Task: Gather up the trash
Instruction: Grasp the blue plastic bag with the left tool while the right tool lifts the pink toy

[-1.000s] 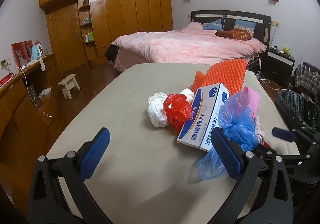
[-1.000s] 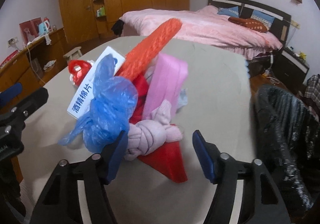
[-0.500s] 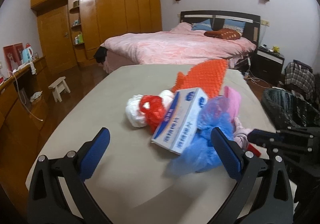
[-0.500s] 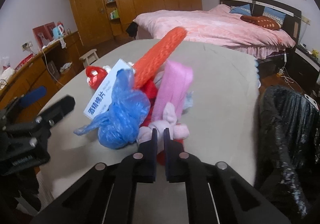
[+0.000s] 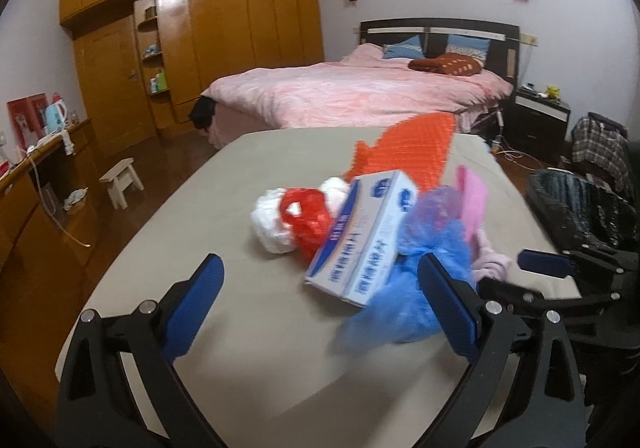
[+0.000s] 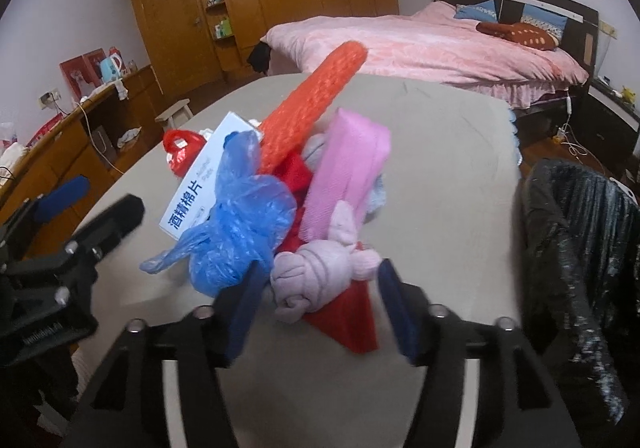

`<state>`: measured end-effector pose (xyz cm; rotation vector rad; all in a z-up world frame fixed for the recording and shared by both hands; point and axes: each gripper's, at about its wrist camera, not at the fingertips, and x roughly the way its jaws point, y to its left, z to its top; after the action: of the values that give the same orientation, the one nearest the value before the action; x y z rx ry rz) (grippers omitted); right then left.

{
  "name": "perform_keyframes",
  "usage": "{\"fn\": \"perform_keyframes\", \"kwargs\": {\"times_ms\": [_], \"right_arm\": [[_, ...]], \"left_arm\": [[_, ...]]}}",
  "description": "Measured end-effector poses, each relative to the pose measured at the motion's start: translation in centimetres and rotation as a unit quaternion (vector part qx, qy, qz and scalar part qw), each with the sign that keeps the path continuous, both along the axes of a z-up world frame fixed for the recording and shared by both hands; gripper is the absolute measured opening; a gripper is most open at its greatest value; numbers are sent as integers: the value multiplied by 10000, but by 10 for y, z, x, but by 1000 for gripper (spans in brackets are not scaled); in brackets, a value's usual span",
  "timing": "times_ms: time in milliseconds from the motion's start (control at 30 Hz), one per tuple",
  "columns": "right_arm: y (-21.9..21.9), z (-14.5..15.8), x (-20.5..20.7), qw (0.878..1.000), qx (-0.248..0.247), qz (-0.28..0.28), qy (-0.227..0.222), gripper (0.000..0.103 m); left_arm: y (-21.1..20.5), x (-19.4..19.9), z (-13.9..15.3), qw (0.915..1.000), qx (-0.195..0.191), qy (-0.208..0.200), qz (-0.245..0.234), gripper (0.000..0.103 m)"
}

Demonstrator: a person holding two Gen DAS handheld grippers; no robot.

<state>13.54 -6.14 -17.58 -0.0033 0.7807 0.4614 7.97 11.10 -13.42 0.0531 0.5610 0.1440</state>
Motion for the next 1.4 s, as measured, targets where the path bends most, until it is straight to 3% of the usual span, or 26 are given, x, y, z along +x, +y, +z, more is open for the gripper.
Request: {"fn": "perform_keyframes", "kwargs": {"times_ms": [100, 167, 233, 533, 700, 1033, 1133, 1200, 1267, 1300, 1400], "right_arm": [[9, -5, 1, 9999, -142, 37, 17, 66], [13, -9, 3, 9995, -301, 118, 43, 44], [12, -10, 2, 9993, -276, 229, 77, 41], [-34, 25, -14, 9992, 72, -214, -337, 40], [-63, 37, -18, 9976, 114, -516, -451, 40], [-76, 30, -13, 9971, 155, -656, -343, 41], [-78, 27, -12, 9972, 184, -644, -318, 41], [-79, 25, -12, 9973, 184, -639, -314, 41], [-79, 25, -12, 9972, 184, -646, -315, 41], [-79, 25, -12, 9972, 192, -655, -315, 41], [-82, 29, -14, 9968, 215, -675, -365, 41]], "left_arm": [[7, 0, 0, 9999, 10, 3, 119, 95], [11, 0, 0, 9998, -12, 15, 188, 95], [14, 0, 1, 9998, -28, 20, 202, 95], [-14, -3, 3, 9995, -118, -41, -277, 93], [-42, 1, -4, 9972, -199, 45, -720, 79], [-78, 23, -36, 9953, 248, 350, -871, 71], [-79, 32, -45, 9944, 242, 601, -836, 64], [-76, 38, -50, 9938, 194, 783, -770, 54], [-74, 41, -51, 9941, 147, 786, -729, 46], [-74, 40, -50, 9941, 106, 759, -771, 35], [-74, 36, -44, 9942, 32, 641, -860, 29]]}}
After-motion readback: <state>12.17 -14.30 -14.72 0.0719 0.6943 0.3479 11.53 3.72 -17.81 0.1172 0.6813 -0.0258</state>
